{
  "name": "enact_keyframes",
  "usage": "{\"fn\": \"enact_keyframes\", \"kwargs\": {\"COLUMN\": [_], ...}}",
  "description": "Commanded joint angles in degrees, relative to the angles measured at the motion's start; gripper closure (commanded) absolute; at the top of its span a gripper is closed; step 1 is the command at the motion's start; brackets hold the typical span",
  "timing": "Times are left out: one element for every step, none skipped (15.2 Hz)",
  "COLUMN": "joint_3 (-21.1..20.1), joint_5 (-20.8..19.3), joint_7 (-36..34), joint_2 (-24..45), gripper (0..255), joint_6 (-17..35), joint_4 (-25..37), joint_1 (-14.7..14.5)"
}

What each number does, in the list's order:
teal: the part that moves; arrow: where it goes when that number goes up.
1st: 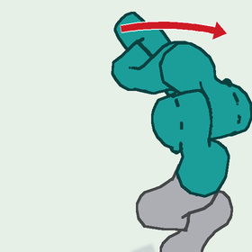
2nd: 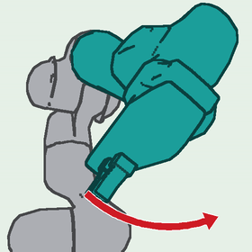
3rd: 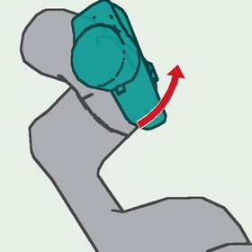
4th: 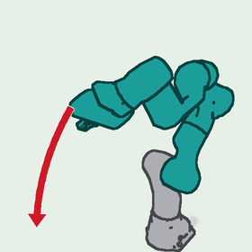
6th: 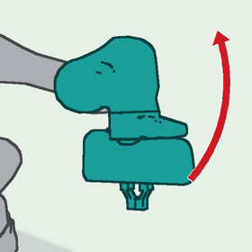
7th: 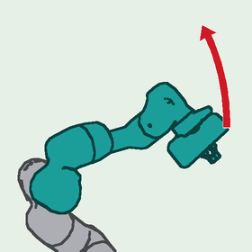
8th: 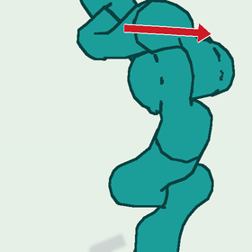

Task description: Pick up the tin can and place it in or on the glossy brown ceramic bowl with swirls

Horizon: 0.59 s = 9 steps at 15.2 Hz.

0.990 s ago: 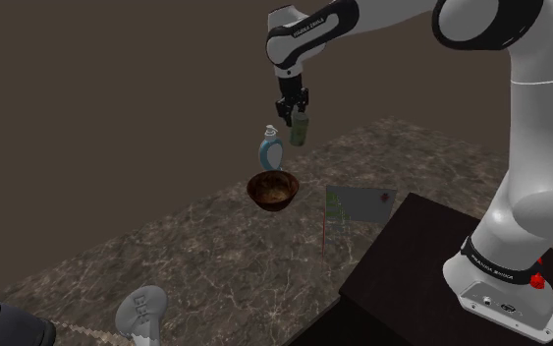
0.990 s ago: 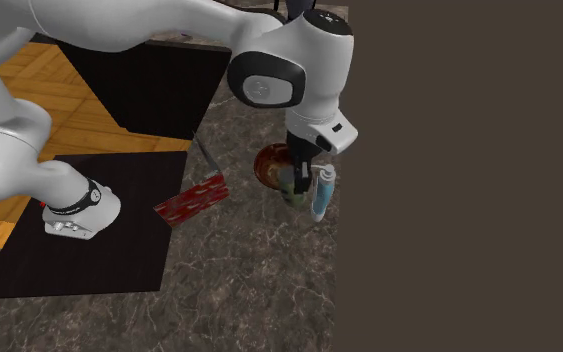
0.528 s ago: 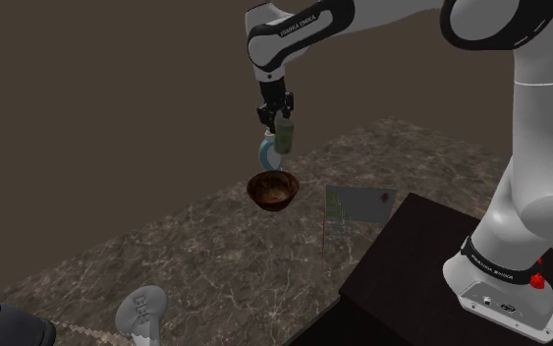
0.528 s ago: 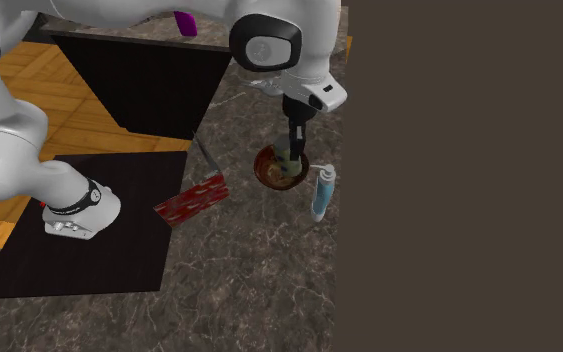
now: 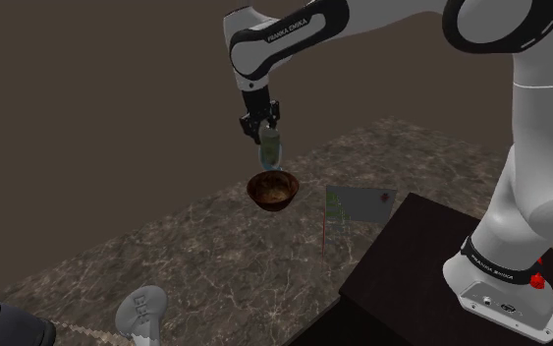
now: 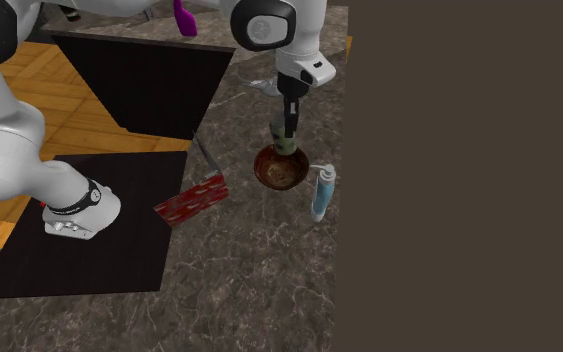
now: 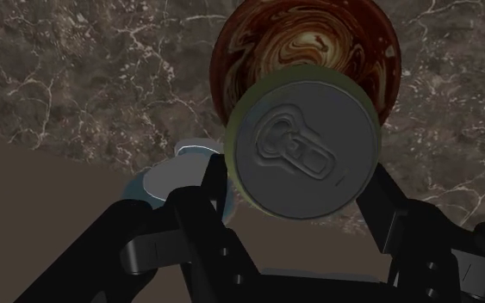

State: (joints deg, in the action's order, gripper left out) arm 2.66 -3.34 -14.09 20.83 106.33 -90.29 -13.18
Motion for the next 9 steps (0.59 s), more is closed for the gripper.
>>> {"fn": "enact_keyframes", "kwargs": {"joint_3": [0.0,0.0,0.0,-0.1,-0.1,-0.1,-0.1,-0.1,-0.1], "joint_5": [0.0,0.0,0.0,0.0,0.0,0.0,0.0,0.0,-0.1], "joint_7": [-0.3,-0.3,-0.3,-0.4,-0.4,-0.5,-0.5,-0.5,-0.6], "joint_2": [0.4,0.6,0.8,1.0,1.3,1.5,1.7,2.0,2.3], "gripper": [255,255,255,255,255,255,255,255,255], "joint_6": [1.2,1.9,2.6,3.3,3.9,4.6,5.3,6.0,6.6], "joint_4": [-0.8,-1.3,-1.7,-2.2,-2.7,-3.1,-3.5,-4.0,-4.3], "joint_1": [-0.1,-0.1,-0.1,-0.1,-0.1,-0.1,-0.1,-0.1,-0.1]}}
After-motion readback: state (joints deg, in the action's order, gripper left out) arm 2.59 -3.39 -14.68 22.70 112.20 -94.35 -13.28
